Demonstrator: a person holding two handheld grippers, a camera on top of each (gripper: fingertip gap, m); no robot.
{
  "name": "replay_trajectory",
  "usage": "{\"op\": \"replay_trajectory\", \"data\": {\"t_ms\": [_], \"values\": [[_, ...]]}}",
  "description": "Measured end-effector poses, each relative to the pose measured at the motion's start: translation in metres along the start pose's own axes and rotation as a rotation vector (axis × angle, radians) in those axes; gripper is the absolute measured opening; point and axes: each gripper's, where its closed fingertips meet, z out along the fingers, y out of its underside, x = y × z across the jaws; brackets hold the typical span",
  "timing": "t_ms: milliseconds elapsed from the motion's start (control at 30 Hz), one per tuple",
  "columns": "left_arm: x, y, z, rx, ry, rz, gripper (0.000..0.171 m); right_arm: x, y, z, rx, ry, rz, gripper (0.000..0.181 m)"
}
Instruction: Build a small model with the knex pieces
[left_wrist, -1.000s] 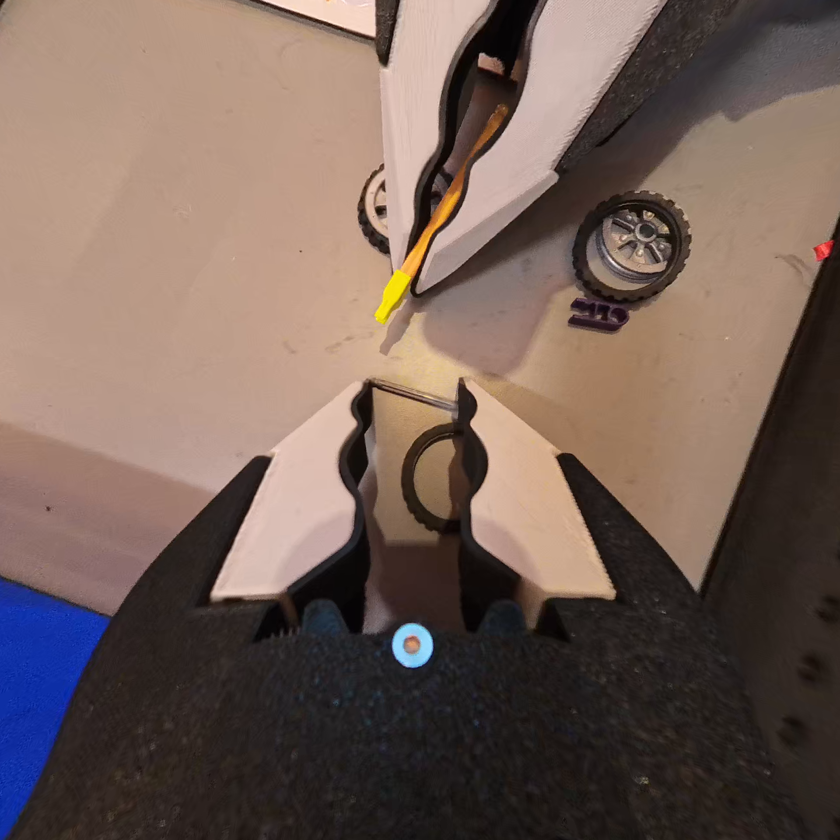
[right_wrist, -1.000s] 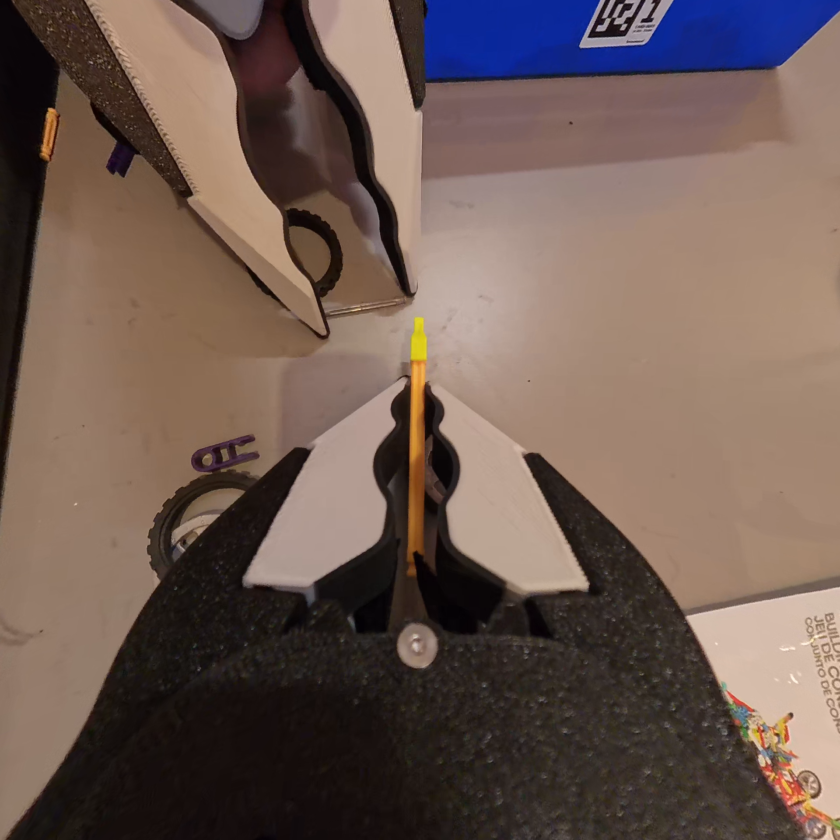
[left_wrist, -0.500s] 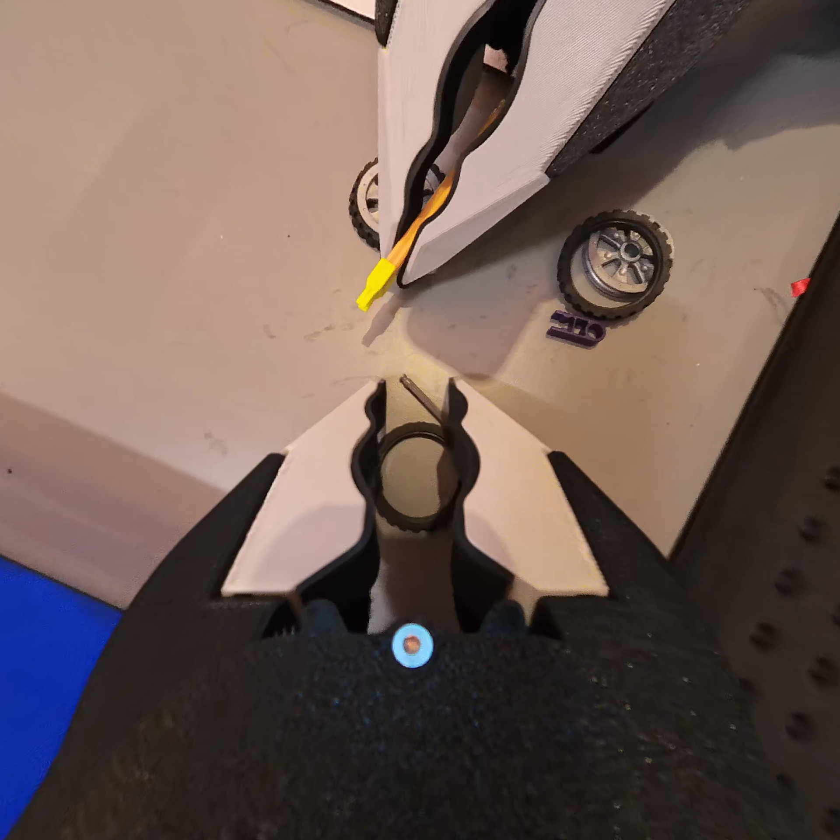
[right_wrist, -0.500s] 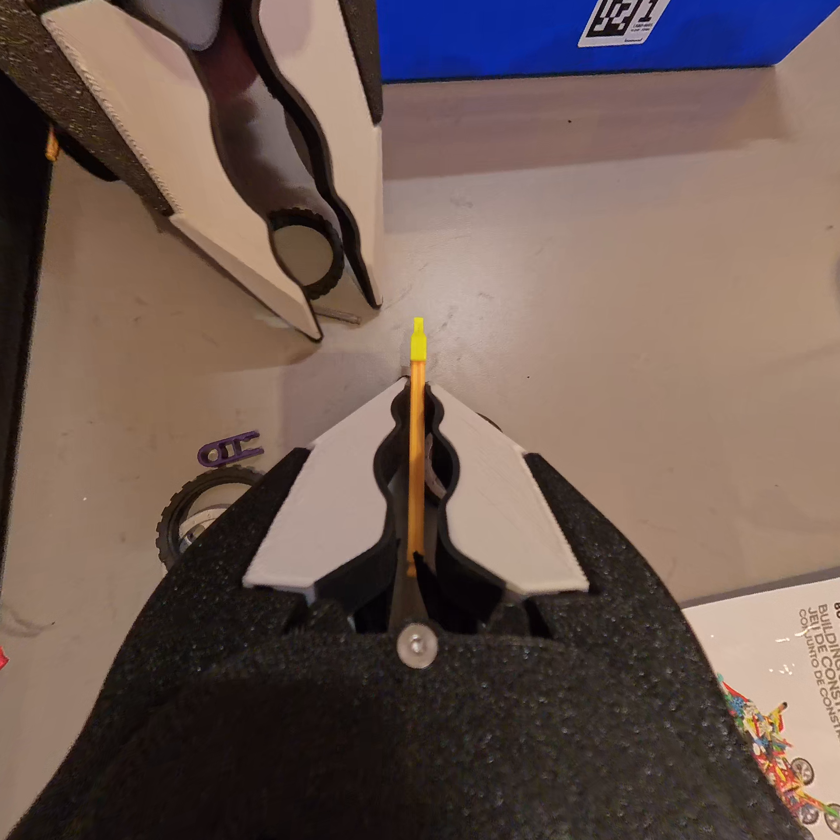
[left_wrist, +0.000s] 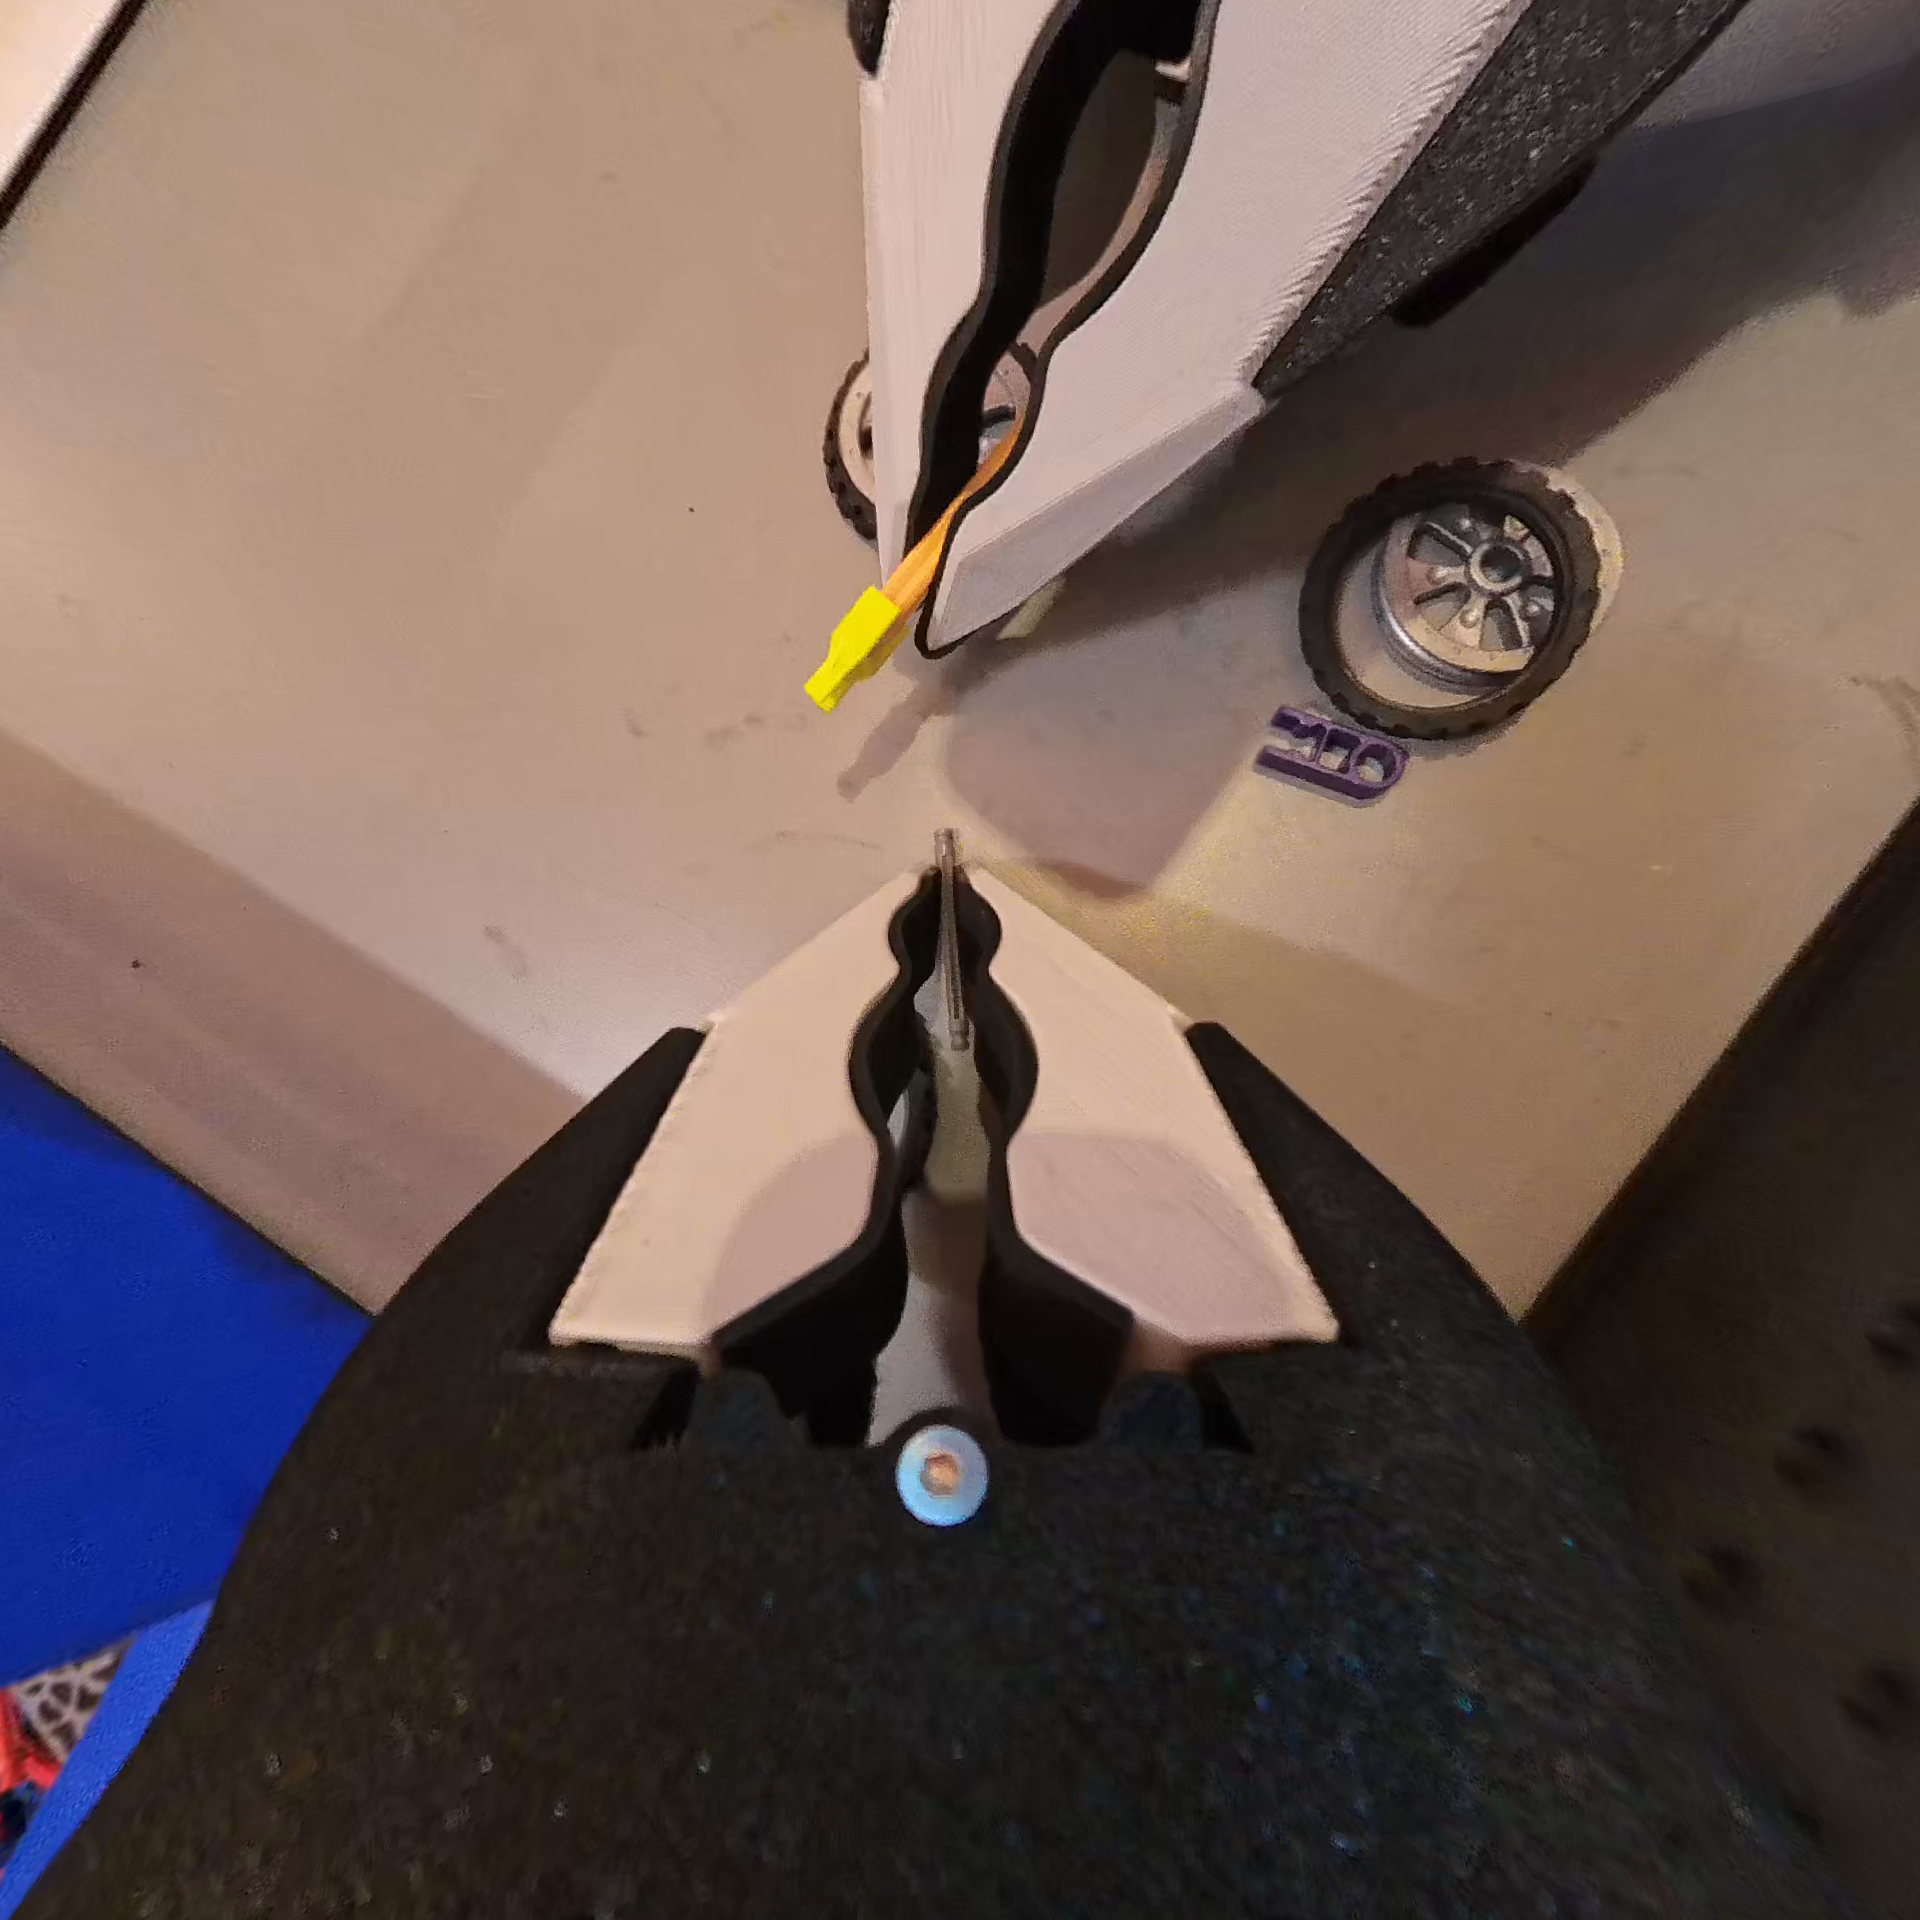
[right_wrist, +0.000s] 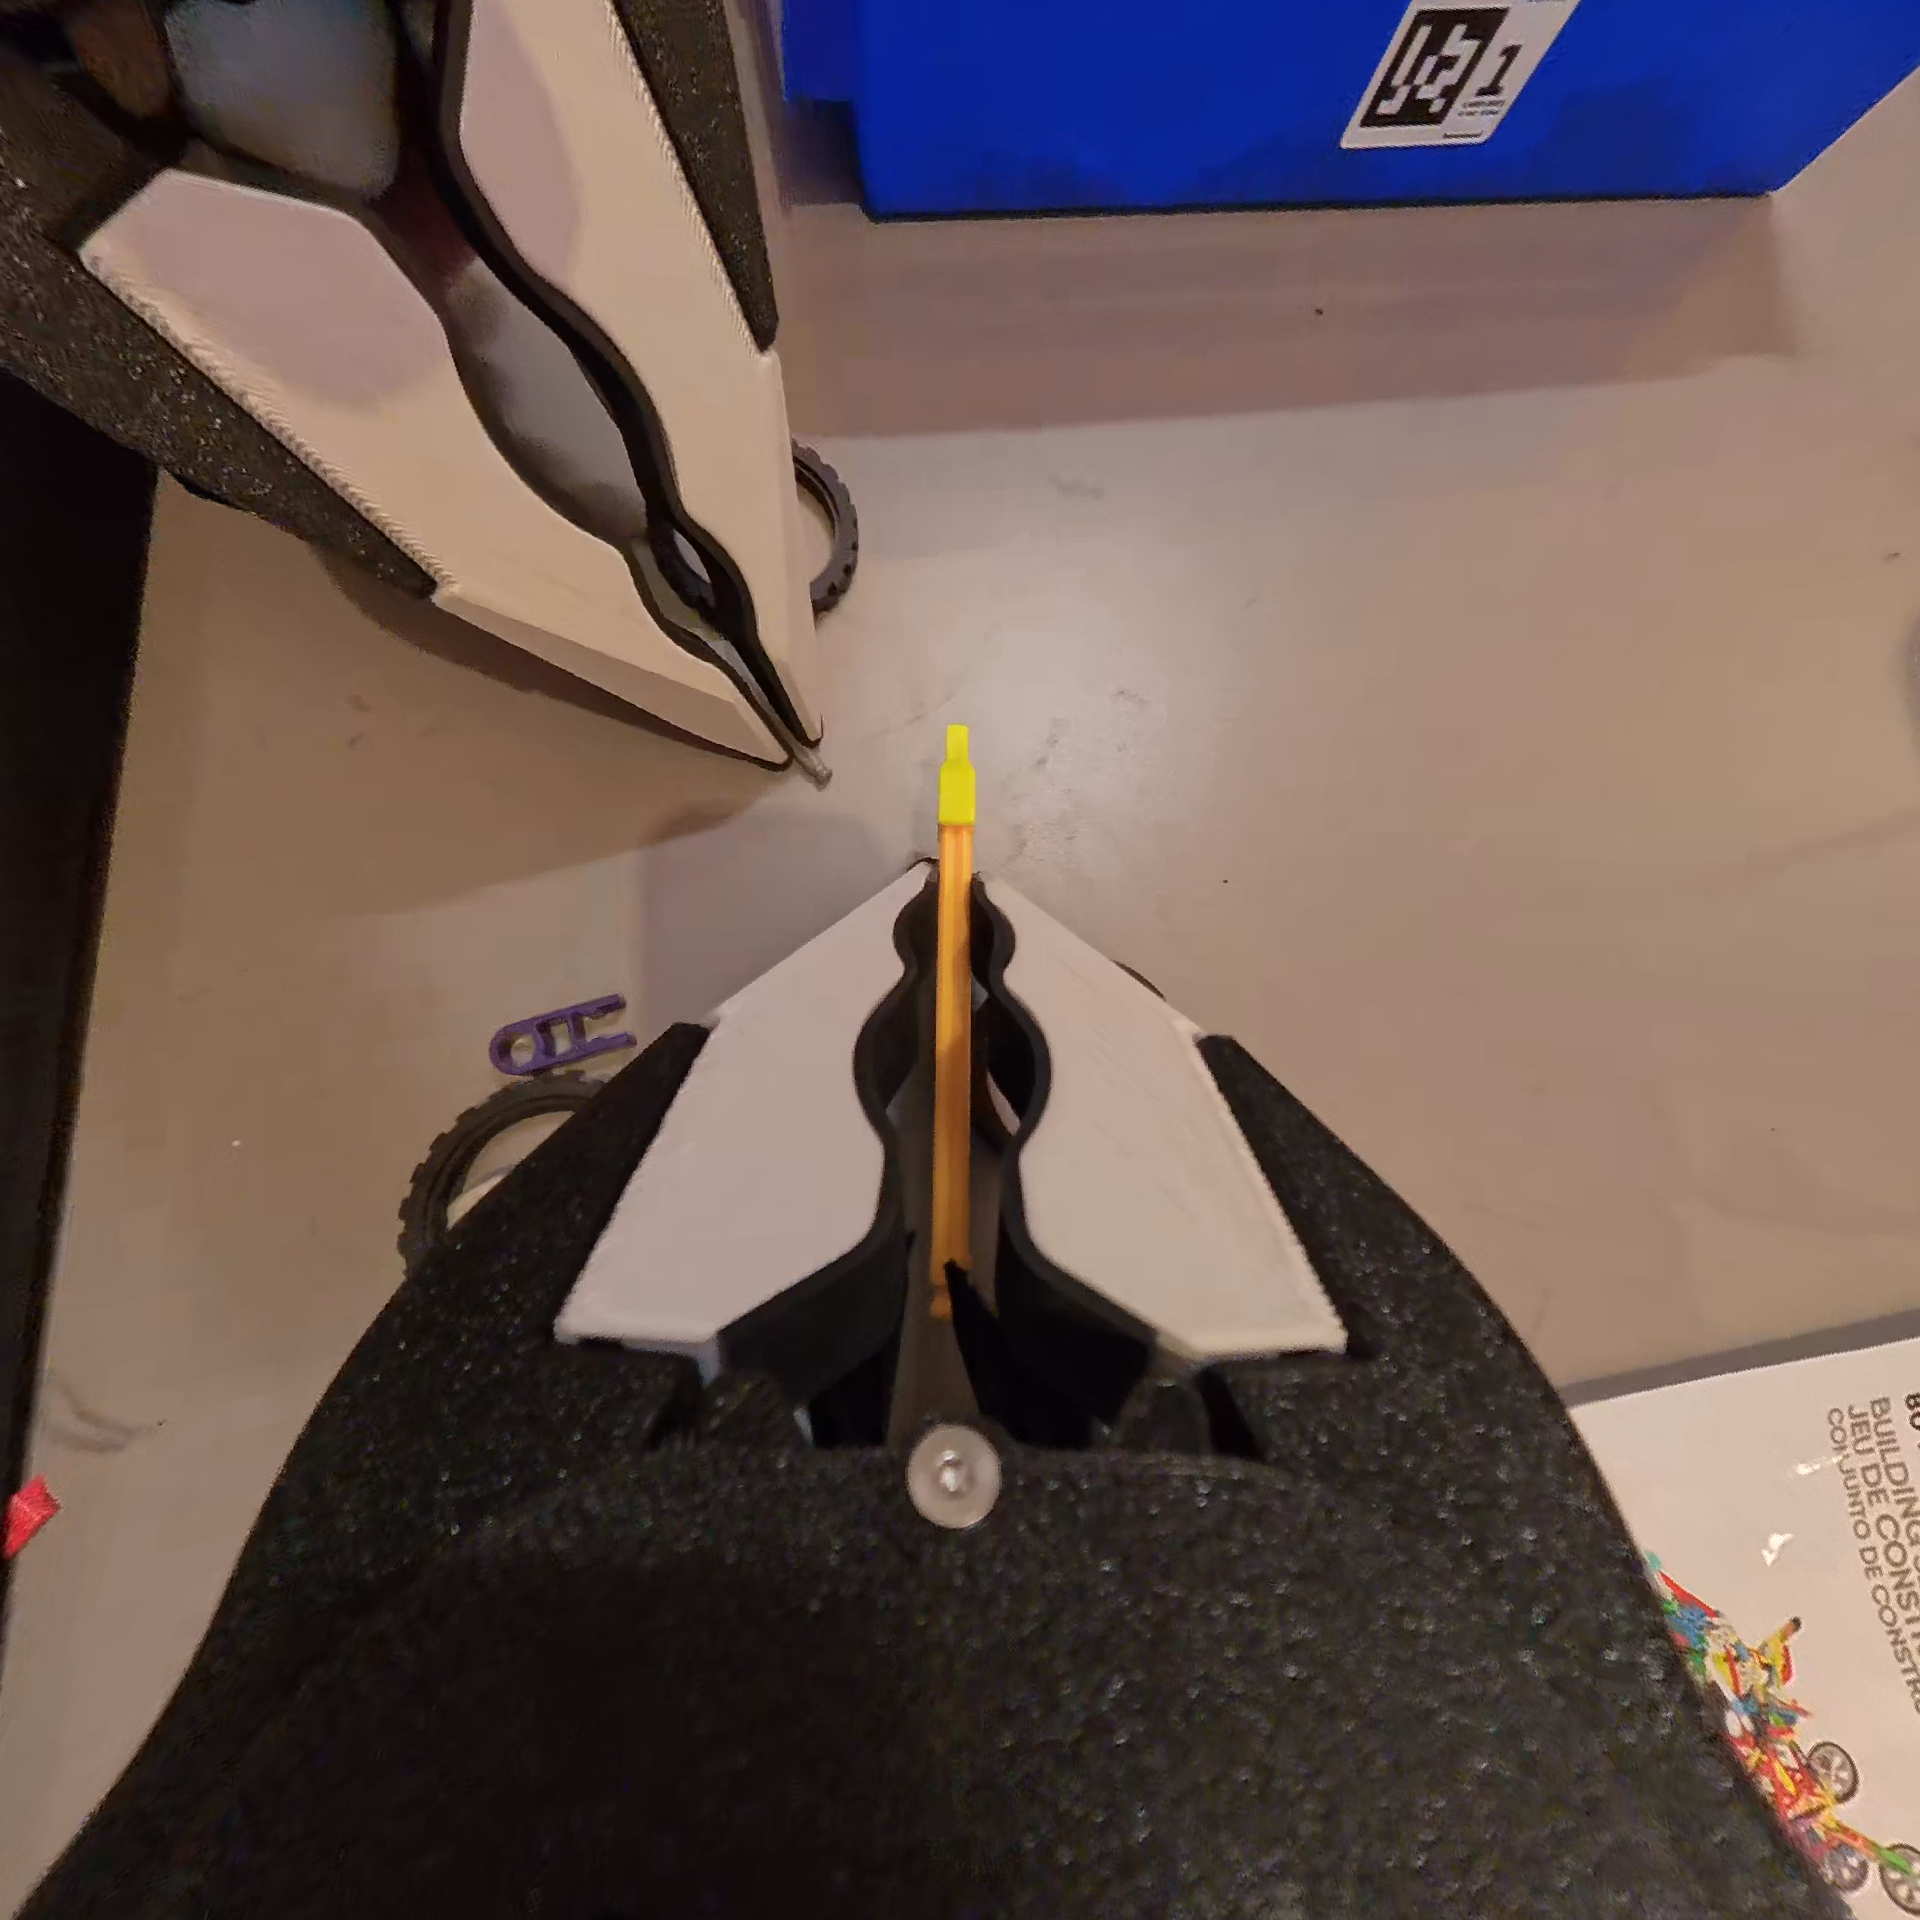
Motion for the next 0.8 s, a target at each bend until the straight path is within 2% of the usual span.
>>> {"op": "replay_trajectory", "data": {"t_ms": [67, 167, 333, 500, 800], "values": [[0.001, -0.001, -0.002, 0.032, -0.013, -0.005, 0.000, -0.002, -0.002, -0.001, 0.006, 0.004, -0.012, 0.004], [-0.007, -0.018, -0.019, 0.189, -0.056, -0.076, 0.000, -0.004, -0.008, -0.004, 0.031, 0.014, -0.025, 0.004], [-0.007, -0.039, -0.045, 0.451, 0.075, -0.249, 0.000, -0.011, -0.028, -0.012, 0.115, 0.048, -0.104, 0.004], [-0.015, -0.037, -0.049, 0.493, 0.128, -0.359, 0.000, -0.013, -0.035, -0.011, 0.152, 0.069, -0.120, 0.003], [-0.019, -0.038, -0.048, 0.523, 0.173, -0.417, 0.000, -0.007, -0.037, -0.012, 0.167, 0.110, -0.110, 0.003]]}}
